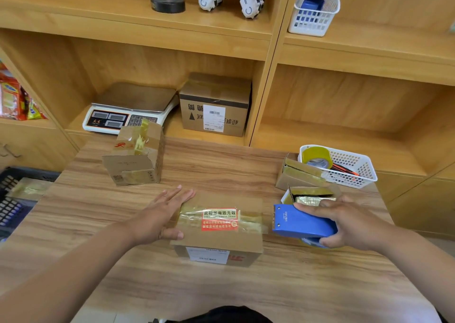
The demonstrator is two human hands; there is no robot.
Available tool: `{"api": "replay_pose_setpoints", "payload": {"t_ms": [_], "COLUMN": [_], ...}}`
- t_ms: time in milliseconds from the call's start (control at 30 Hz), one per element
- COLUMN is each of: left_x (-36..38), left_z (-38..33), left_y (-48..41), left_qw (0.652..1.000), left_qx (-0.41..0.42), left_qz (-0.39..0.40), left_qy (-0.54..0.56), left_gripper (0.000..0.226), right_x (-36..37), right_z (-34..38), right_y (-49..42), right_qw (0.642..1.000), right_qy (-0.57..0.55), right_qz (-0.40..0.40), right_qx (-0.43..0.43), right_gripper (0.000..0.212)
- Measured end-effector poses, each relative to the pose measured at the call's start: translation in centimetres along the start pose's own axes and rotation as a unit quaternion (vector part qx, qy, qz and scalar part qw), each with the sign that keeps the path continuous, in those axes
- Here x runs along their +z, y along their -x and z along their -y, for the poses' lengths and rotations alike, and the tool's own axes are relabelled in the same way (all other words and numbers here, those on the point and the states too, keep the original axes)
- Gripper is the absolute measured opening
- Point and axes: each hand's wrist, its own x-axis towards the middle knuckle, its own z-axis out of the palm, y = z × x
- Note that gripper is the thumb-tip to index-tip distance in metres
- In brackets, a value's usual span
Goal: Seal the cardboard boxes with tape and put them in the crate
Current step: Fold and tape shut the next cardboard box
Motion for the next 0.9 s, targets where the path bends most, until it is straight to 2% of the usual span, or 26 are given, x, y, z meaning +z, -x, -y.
{"api": "replay_pose_setpoints", "payload": {"t_ms": [233, 433, 733, 900], "left_x": [-0.1, -0.7, -1.7, -1.2], "left_z": [0.1, 1.4, 5.6, 7.8], "left_y": [0.1, 1.3, 5.0, 6.4], "left_qw": [1.0, 1.0, 0.998, 0.997], "left_qx": [-0.025, -0.013, -0.051, -0.074], "left_qz": [0.002, -0.012, -0.016, -0.014], "left_qy": [-0.001, -0.011, -0.021, -0.036], "left_gripper": [0.108, 0.105, 0.106, 0.108], "right_x": [1.6, 0.7, -2.5, -3.6], "right_z": [0.7, 1.9, 9.2, 12.4], "right_y": [-0.5, -1.0, -5.0, -7.3], "right_qw": [1.0, 0.998, 0.992, 0.991], "right_qy": [-0.016, -0.041, -0.075, -0.054], "right_qz": [-0.007, -0.045, -0.074, -0.077], "right_qx": [0.002, -0.003, -0.069, -0.092], "right_gripper": [0.078, 0.077, 0.085, 0.08]}}
